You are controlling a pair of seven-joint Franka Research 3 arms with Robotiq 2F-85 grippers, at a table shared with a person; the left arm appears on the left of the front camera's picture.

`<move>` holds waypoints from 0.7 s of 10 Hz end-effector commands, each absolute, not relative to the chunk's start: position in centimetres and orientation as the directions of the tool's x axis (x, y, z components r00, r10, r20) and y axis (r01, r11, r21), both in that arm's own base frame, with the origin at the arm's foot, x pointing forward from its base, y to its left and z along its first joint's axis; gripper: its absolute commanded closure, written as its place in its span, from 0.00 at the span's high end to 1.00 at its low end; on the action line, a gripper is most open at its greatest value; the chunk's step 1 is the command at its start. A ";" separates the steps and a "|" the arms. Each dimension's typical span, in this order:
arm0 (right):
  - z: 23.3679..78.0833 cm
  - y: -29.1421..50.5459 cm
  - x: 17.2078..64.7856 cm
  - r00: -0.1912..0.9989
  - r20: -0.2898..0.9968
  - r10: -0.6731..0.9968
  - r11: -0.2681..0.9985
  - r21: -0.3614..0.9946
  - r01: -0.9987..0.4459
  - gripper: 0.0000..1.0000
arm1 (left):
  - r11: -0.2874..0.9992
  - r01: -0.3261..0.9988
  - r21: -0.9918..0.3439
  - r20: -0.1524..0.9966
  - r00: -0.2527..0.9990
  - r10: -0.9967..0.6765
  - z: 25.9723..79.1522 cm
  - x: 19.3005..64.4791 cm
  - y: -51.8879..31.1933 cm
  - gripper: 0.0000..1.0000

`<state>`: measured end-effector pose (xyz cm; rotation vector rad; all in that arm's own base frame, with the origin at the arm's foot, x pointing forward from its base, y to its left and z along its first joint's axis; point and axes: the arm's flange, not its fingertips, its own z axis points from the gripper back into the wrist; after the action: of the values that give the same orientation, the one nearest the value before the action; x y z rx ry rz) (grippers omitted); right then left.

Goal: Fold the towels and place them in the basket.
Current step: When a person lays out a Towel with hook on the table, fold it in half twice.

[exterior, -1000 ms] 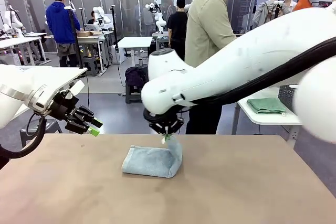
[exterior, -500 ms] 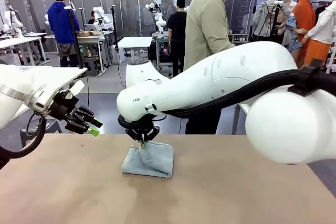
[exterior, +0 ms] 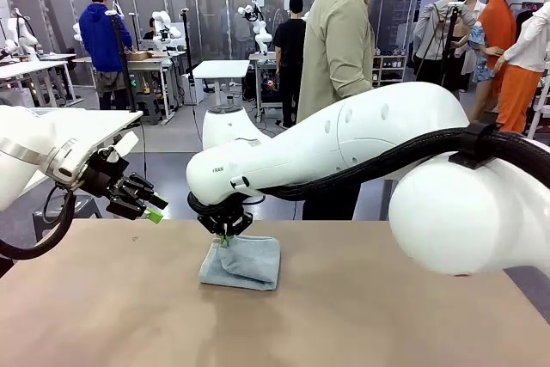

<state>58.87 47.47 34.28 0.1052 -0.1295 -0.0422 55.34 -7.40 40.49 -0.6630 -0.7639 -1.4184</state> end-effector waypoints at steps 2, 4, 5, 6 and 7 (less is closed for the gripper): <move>34.2 48.0 59.0 0.988 0.126 -0.092 0.983 0.168 0.070 0.41 | 0.060 0.998 0.036 0.788 0.009 -0.616 40.7 55.3 -7.4 0.60; 34.6 47.9 58.2 0.981 0.143 -0.129 0.979 0.177 0.103 0.51 | 0.060 0.998 0.036 0.788 0.009 -0.616 40.7 55.3 -7.4 0.60; 35.4 47.0 57.3 0.983 0.137 -0.124 0.979 0.180 0.099 0.51 | 0.060 0.998 0.036 0.788 0.009 -0.616 40.7 55.3 -7.4 0.60; 36.8 45.2 56.3 0.983 0.148 -0.108 0.982 0.170 0.082 0.51 | 0.060 0.998 0.036 0.788 0.009 -0.616 40.7 55.3 -7.4 0.60; 38.7 42.4 54.9 0.983 0.172 -0.059 0.985 0.170 0.030 0.51 | 0.060 0.998 0.036 0.788 0.009 -0.616 40.7 55.3 -7.4 0.60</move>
<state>57.83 46.12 37.06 0.1553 -0.1590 -0.0676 55.34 -7.39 40.48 -0.6630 -0.7637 -1.4181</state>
